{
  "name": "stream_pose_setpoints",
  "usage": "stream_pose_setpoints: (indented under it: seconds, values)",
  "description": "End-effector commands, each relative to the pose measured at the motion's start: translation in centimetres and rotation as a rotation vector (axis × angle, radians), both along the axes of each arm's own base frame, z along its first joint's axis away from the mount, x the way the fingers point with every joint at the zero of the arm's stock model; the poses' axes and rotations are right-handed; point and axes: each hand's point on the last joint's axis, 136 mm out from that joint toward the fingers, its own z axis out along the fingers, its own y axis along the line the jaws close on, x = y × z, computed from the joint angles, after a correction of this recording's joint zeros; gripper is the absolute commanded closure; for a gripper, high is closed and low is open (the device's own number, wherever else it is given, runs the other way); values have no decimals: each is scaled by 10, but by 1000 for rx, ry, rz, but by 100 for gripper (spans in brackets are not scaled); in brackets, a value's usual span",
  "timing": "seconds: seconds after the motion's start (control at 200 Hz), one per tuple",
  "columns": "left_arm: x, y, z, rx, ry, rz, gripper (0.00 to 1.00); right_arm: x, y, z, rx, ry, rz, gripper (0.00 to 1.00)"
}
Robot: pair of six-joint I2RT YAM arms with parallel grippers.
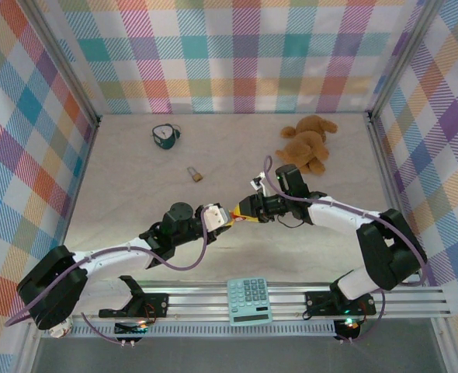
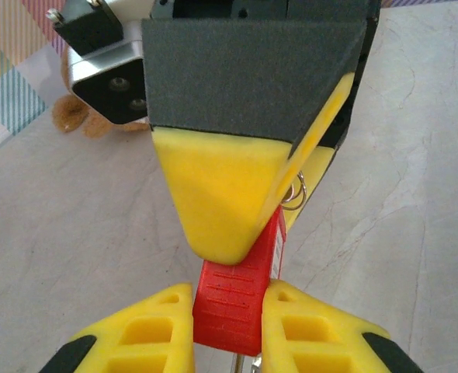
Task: Unlock with the key
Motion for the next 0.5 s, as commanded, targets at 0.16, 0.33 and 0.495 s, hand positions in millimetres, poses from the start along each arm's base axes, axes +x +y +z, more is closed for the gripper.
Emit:
stream_pose_setpoints:
  seconds: [0.16, 0.33, 0.495]
  values:
    - [-3, -2, 18, -12, -33, -22, 100, 8, -3, 27, -18, -136, -1, 43]
    - [-6, 0, 16, 0, -19, -27, 100, 11, -16, 27, -93, -222, -21, 38]
    - [-9, 1, 17, 11, 3, -39, 100, 1, -29, 41, -112, -464, 12, 36]
